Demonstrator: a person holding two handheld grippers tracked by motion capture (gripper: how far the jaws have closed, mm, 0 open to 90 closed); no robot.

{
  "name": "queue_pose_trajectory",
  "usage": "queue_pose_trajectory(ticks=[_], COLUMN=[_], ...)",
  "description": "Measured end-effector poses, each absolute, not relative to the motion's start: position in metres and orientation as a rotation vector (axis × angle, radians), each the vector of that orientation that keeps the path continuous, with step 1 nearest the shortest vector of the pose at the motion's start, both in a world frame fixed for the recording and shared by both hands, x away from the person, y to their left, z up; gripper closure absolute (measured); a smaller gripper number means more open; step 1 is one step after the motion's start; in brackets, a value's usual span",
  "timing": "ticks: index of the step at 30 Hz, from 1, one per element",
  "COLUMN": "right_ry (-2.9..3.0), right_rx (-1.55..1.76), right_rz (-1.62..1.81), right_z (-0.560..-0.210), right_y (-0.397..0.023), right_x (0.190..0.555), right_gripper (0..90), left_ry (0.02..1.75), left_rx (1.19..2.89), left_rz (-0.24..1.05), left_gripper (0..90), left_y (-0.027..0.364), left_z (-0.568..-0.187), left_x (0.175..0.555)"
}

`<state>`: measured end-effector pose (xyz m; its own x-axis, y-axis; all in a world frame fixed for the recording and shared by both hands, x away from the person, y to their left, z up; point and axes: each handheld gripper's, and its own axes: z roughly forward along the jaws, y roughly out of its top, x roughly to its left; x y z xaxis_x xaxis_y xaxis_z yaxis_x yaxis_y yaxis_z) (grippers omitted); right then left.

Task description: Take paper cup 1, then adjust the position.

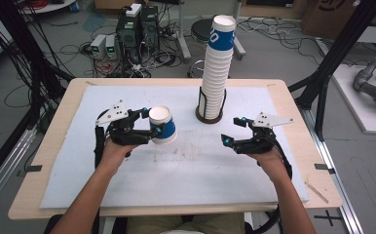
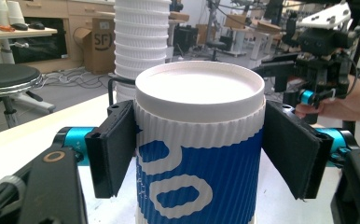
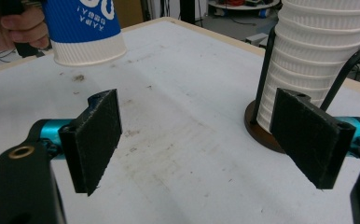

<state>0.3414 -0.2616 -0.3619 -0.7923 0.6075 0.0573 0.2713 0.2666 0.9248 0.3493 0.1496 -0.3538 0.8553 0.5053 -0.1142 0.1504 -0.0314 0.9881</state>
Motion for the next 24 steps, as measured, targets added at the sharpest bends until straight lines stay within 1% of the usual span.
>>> queue_pose_trajectory(ticks=[5,10,19,24], right_ry=[2.242,2.232,2.298,2.322], right_rx=[0.785,0.726,0.637,0.602], right_rz=[1.531,1.608,1.617,1.636], right_z=[-0.361,-0.357,-0.359,-0.361], right_y=[-0.259,-0.253,-0.240,-0.234], right_x=[0.341,0.335,0.331,0.328], right_gripper=[17.1,17.0,17.0,17.0], left_ry=[0.524,0.517,0.509,0.472], left_rx=[1.595,1.592,1.612,1.634], left_rz=[0.309,0.309,0.284,0.259], left_gripper=[27.9,27.9,28.0,28.0], left_y=[0.152,0.150,0.143,0.132], left_z=[-0.352,-0.349,-0.351,-0.353], left_x=[0.346,0.343,0.344,0.340])
